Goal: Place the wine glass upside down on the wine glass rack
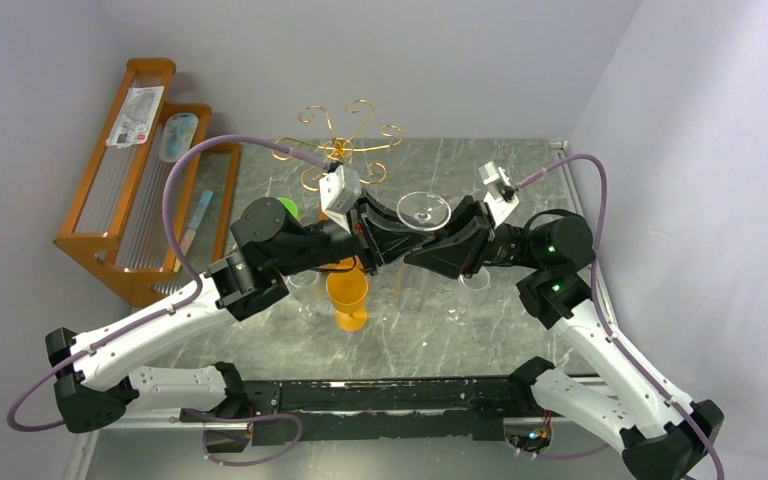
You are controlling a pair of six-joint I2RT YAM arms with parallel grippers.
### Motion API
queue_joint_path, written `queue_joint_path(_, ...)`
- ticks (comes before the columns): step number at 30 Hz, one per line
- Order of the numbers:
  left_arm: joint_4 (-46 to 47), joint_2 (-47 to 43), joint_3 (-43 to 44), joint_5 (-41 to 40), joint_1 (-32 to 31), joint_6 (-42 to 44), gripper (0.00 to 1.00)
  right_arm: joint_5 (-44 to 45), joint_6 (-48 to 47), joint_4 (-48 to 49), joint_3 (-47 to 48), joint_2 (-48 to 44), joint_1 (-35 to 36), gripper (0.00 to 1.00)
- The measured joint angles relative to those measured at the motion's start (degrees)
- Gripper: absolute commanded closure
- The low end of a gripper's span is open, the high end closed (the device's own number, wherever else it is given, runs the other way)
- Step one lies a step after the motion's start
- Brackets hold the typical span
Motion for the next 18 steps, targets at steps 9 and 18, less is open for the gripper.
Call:
queue_joint_path(9,0.5,-0.6,-1.2,-1.4,-0.1,-1.1,0.95,1.1,2.5,3.1,-0.6,0.7,0.8,0.63)
queue_joint_path(18,0.7,-0.8,-1.8,-2.6,-0.1,-2.4,0.95,2.0,2.5,3.7,-0.7,0.5,1.0,0.74)
